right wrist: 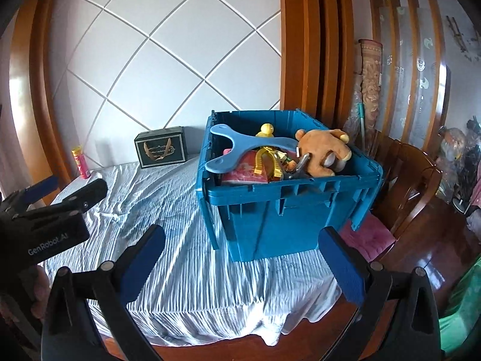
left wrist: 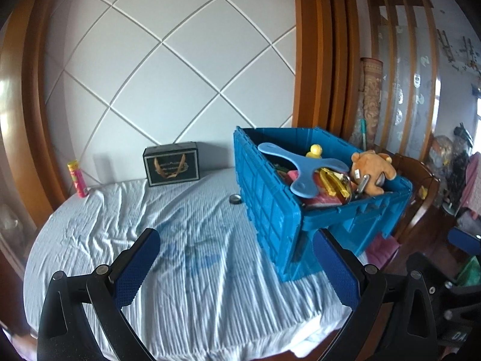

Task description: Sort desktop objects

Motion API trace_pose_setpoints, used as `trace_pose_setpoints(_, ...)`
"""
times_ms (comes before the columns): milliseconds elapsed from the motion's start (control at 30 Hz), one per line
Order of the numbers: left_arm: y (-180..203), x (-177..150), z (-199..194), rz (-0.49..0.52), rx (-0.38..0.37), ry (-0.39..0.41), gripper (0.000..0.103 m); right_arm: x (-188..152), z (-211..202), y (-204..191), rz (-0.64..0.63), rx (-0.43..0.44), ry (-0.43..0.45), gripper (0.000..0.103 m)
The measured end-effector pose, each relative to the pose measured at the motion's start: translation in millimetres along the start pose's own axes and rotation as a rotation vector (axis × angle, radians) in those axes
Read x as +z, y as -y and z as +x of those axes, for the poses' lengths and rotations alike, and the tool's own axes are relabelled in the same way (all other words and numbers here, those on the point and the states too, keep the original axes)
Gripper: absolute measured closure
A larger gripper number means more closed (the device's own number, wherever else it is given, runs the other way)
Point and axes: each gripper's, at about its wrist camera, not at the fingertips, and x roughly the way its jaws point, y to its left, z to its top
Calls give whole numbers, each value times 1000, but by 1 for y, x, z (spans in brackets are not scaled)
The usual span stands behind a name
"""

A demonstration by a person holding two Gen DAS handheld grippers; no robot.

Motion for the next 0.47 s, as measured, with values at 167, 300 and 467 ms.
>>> trace_pose_setpoints(167,-1,-5,1,6,-3,-17,0,-1,-2,2,3,4,-9,0)
trace_pose_setpoints(300,-4,-6,-4,3,-8,-6,0,-3,0,-3,-9,13,-19,0)
trace_pose_setpoints(467,-8,-7,-10,0,-14,8,0,-2,-1,-9,-19,23,-11,0)
